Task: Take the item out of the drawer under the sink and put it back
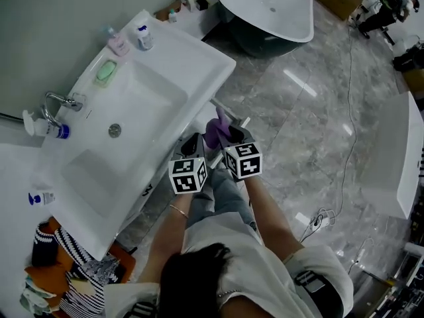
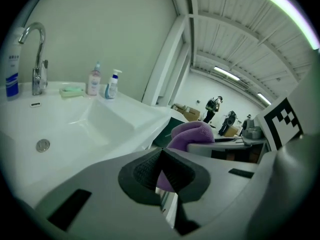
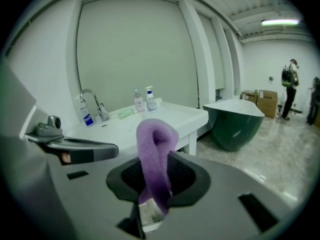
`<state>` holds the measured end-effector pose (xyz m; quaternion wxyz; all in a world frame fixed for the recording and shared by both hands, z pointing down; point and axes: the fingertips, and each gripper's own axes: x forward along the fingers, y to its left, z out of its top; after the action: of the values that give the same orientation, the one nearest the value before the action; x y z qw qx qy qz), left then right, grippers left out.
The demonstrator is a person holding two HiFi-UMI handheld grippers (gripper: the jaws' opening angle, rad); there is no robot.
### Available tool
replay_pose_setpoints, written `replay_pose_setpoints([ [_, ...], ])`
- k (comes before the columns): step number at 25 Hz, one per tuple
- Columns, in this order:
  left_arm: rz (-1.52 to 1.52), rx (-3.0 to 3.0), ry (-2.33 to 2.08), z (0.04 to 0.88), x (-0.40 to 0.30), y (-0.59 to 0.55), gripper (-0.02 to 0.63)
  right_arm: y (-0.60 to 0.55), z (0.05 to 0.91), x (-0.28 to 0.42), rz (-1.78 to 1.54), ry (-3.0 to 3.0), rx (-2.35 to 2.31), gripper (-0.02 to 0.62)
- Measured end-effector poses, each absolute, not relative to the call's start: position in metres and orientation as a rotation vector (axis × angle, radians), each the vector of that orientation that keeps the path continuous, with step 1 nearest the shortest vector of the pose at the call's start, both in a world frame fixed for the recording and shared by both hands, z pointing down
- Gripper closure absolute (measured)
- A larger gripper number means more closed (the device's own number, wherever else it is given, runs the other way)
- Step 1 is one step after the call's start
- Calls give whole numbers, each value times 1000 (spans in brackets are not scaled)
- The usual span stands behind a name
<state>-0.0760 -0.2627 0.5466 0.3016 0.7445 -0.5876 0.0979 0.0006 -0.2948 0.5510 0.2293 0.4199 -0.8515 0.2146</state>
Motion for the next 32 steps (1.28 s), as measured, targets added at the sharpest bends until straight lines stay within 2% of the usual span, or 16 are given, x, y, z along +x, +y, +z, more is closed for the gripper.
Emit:
replay_pose_setpoints([
  [20,254,2083,-1625,490,-109,-222,603,-241,466,-27,366,-2457,1256,500],
  [32,241,2141,-1655,459,-98,-214,603,-223,428,-28,289,-2522,1256,500],
])
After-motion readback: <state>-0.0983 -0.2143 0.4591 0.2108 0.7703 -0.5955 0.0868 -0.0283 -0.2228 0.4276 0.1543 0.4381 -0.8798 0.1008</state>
